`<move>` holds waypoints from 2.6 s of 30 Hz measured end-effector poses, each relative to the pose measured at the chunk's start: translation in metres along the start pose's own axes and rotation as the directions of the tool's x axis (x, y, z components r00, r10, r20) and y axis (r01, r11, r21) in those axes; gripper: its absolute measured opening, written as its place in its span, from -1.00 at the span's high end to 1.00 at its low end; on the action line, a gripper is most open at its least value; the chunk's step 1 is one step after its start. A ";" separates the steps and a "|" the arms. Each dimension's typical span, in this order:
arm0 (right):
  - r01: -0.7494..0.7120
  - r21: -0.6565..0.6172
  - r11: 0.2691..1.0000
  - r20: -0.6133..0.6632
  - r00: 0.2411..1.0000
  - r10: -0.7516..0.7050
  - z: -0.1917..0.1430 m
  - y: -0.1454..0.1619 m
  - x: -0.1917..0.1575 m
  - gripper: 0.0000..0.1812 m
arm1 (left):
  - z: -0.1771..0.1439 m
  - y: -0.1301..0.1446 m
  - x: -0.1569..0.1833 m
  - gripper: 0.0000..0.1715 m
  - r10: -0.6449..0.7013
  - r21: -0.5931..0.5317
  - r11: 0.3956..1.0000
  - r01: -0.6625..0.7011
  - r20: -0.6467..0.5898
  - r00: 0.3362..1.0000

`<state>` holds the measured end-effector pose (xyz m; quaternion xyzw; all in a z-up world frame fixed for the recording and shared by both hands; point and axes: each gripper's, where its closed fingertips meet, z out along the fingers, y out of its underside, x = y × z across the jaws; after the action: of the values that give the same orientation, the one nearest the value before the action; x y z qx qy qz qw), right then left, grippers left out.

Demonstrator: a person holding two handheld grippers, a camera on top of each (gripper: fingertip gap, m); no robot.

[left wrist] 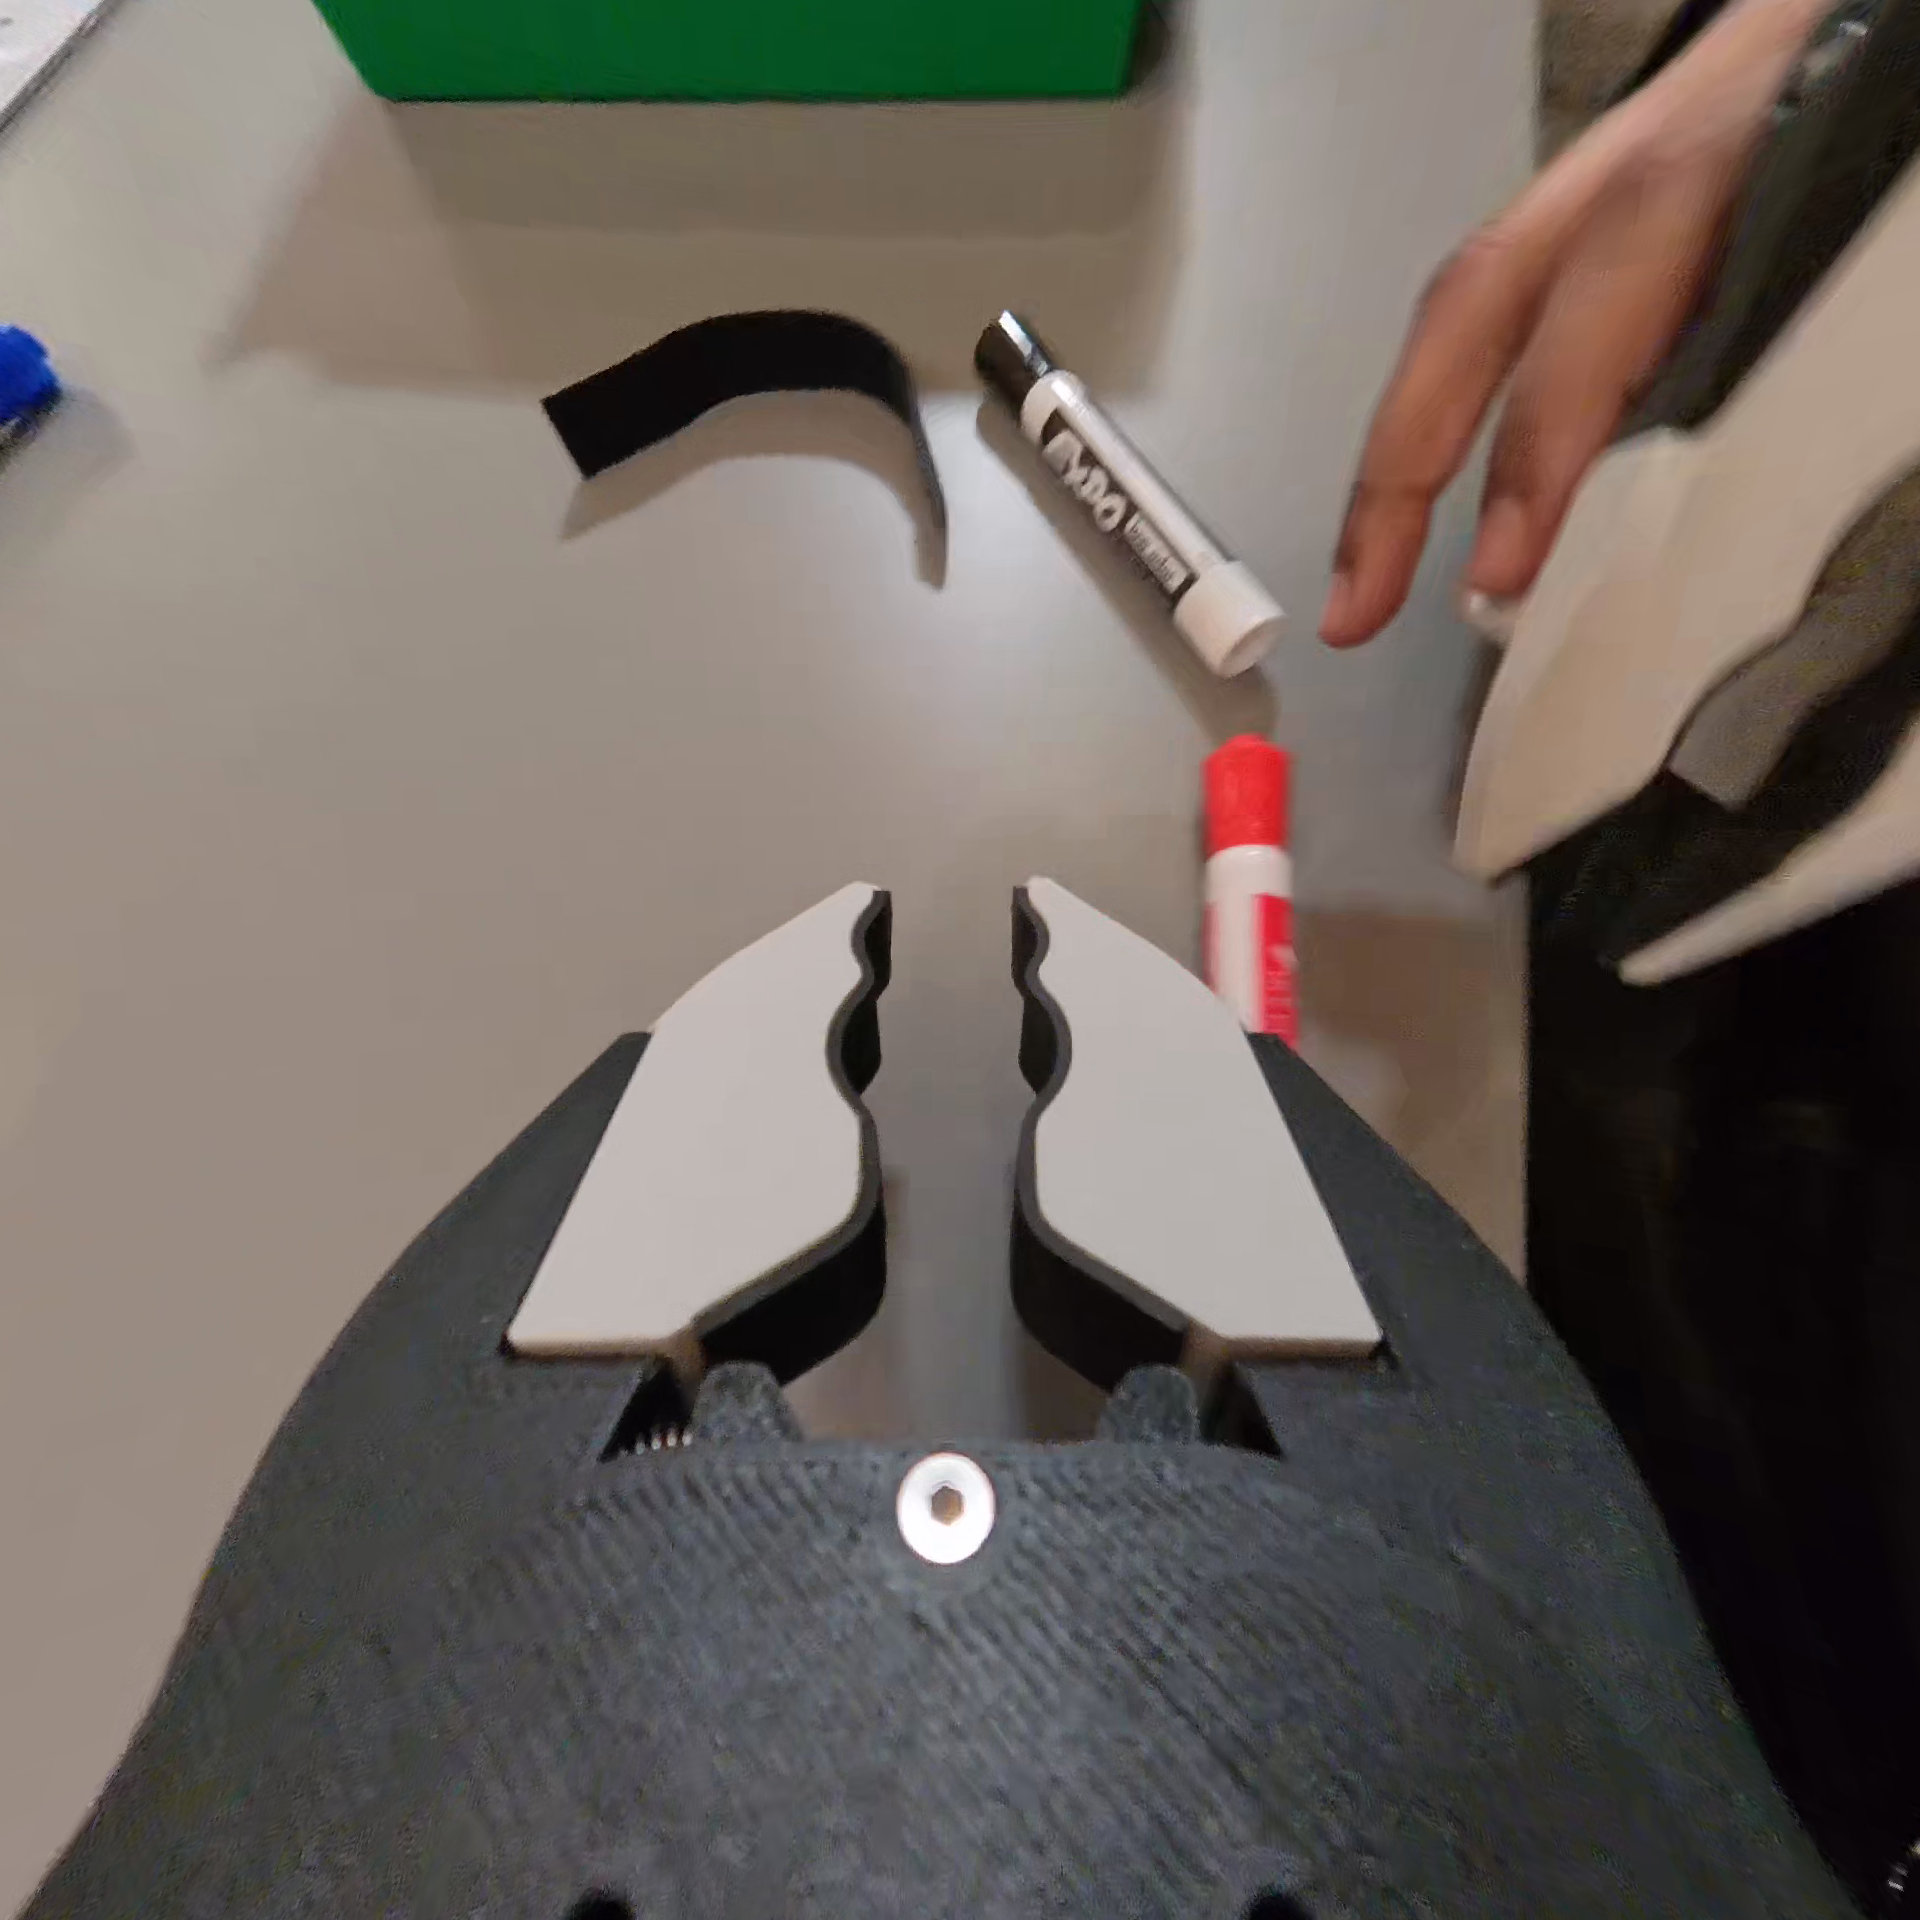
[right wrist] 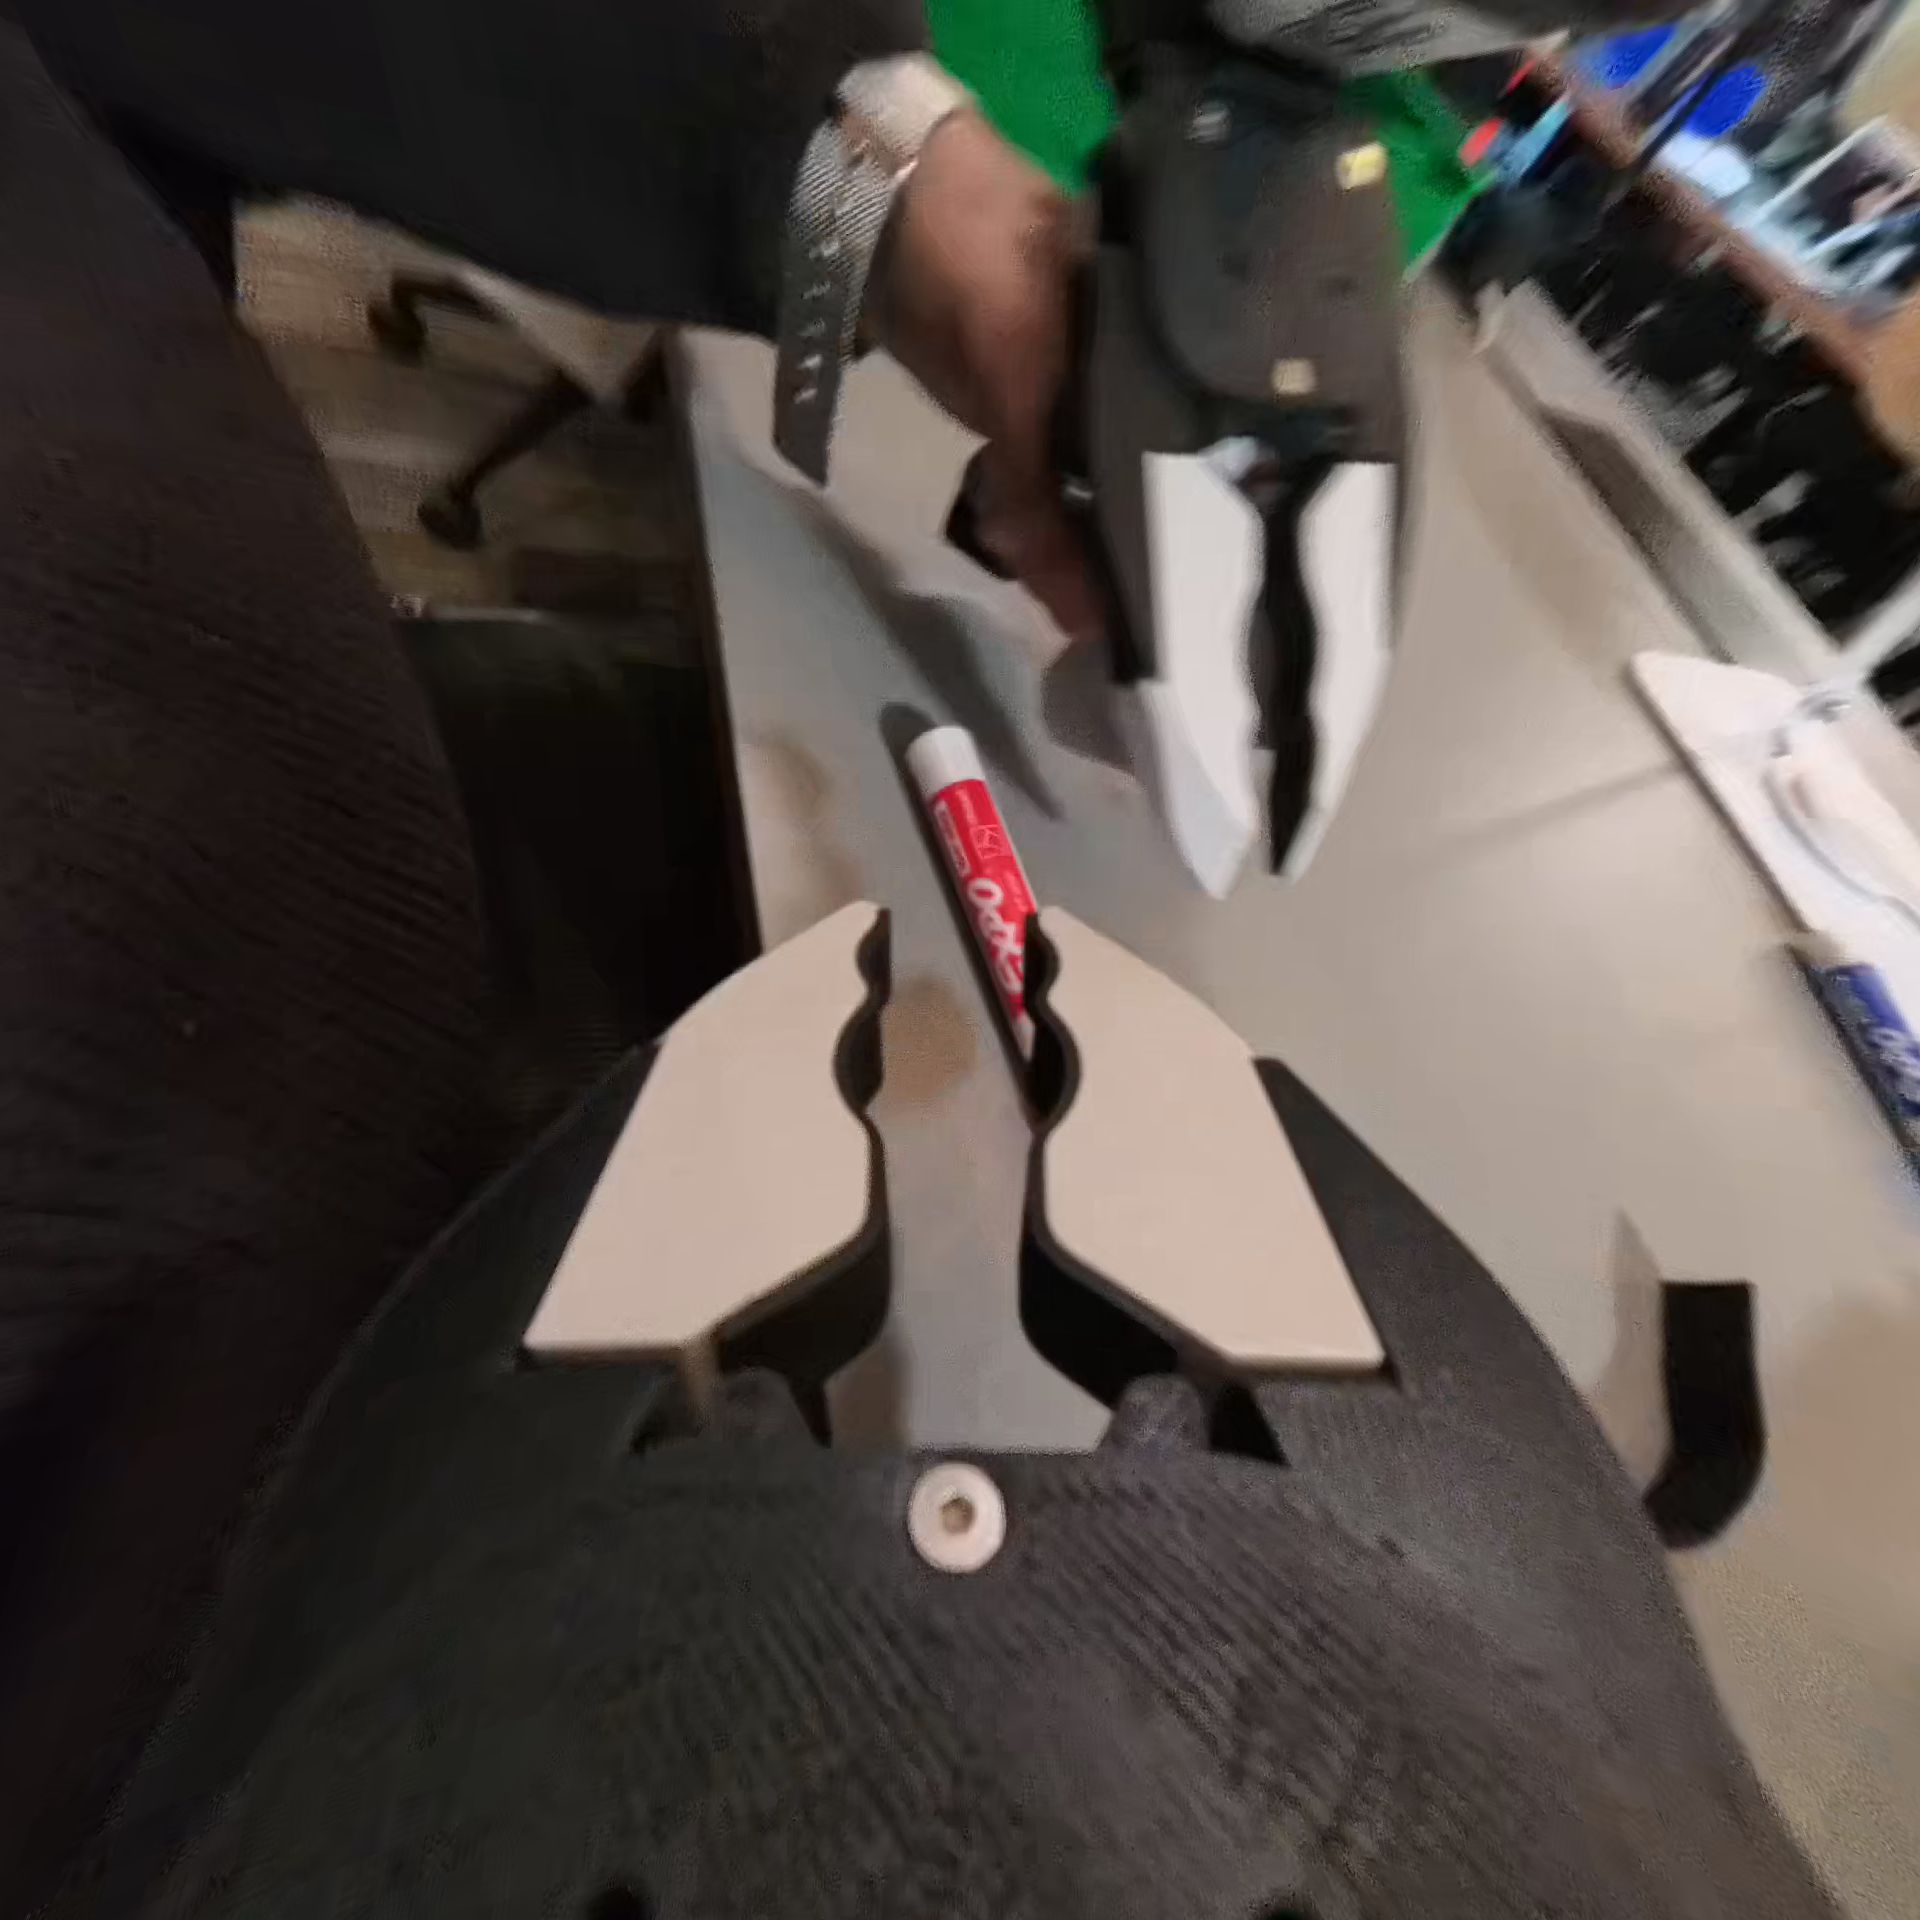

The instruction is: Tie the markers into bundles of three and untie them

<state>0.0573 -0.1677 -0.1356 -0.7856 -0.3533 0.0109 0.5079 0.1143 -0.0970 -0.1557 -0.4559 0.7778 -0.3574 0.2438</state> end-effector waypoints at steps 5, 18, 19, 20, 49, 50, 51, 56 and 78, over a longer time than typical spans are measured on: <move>0.019 -0.235 0.972 0.049 0.999 -0.008 0.037 0.029 -0.014 0.83 | 0.002 0.009 -0.008 0.71 -0.028 -0.038 0.999 0.029 0.019 0.999; -0.146 -0.248 0.958 0.017 0.988 0.155 0.034 0.036 -0.001 0.67 | -0.005 0.013 -0.030 0.69 -0.075 -0.027 0.997 0.079 0.102 0.992; -0.147 -0.247 0.958 0.015 0.988 0.156 0.034 0.036 -0.001 0.66 | -0.005 0.014 -0.031 0.68 -0.084 -0.027 0.996 0.087 0.107 0.991; -0.148 -0.247 0.958 0.014 0.988 0.156 0.034 0.036 -0.001 0.65 | -0.006 0.014 -0.034 0.68 -0.092 -0.028 0.995 0.096 0.117 0.989; -0.122 -0.141 0.982 -0.166 0.981 0.098 0.017 0.033 0.040 0.81 | -0.013 0.033 -0.066 0.70 -0.184 -0.067 0.976 0.208 0.256 0.949; -0.118 -0.139 0.983 -0.171 0.981 0.093 0.017 0.032 0.040 0.82 | -0.013 0.033 -0.066 0.69 -0.190 -0.065 0.975 0.212 0.255 0.948; -0.111 -0.134 0.985 -0.183 0.979 0.085 0.016 0.031 0.042 0.83 | -0.013 0.033 -0.066 0.68 -0.195 -0.064 0.974 0.217 0.253 0.948; -0.102 -0.010 0.995 -0.299 0.950 0.094 0.001 0.012 0.063 0.92 | -0.013 0.033 -0.068 0.65 -0.196 -0.060 0.974 0.219 0.263 0.945; -0.431 0.361 0.827 -0.604 0.567 0.559 -0.069 0.032 0.162 1.00 | -0.044 -0.001 -0.089 0.95 -0.425 0.253 0.897 0.362 0.271 0.864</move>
<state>0.2221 -0.1380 -0.0723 -0.7516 0.0989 -0.1082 0.6432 0.1248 -0.0039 -0.1225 -0.6312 0.5796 -0.3951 0.3309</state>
